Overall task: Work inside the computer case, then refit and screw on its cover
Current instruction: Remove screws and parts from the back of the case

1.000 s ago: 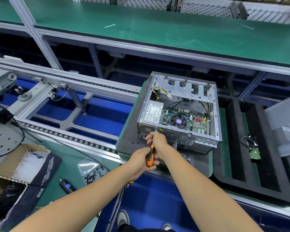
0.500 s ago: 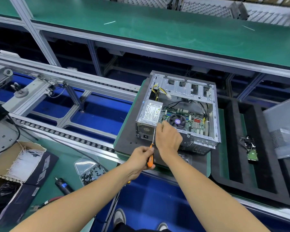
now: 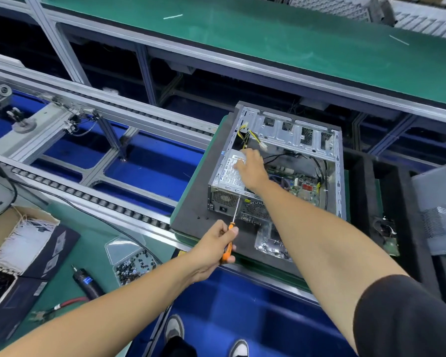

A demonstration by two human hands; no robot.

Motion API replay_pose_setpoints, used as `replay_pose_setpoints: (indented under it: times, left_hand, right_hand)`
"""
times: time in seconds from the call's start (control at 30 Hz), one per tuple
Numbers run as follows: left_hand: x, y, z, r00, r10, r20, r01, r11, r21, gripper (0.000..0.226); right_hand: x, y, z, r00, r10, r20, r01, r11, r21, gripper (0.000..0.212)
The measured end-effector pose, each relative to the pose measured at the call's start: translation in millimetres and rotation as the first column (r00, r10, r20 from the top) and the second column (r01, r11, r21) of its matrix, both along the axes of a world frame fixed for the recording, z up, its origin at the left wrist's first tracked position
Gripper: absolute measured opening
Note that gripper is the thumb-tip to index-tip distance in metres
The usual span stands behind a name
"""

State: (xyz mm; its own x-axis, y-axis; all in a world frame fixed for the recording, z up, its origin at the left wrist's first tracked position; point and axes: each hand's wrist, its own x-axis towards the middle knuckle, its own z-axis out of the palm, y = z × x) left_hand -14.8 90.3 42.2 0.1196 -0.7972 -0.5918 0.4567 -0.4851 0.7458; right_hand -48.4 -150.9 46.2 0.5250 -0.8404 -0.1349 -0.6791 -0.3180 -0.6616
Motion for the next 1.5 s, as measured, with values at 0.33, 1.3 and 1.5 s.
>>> replay_pose_setpoints:
  times: [0.33,1.3,1.5]
  left_hand:
    - [3,-6,-2,0.875,-0.042,0.482,0.059,0.998,-0.021,0.034]
    - [-18,-13,17,-0.173,-0.356,0.919,0.109,0.920,0.377,0.026]
    - [-26,-16,16,-0.198,-0.302,0.932,0.087,0.942,0.324,0.011]
  right_hand:
    - [3,-4,-13,0.998,-0.023,-0.050,0.016,0.990,-0.142,0.050]
    - [2,1,-13,0.999,-0.034,-0.011,0.032,0.989,-0.147,0.053]
    - [1,1,-14,1.000,-0.030,-0.001,0.029,0.987,-0.156,0.054]
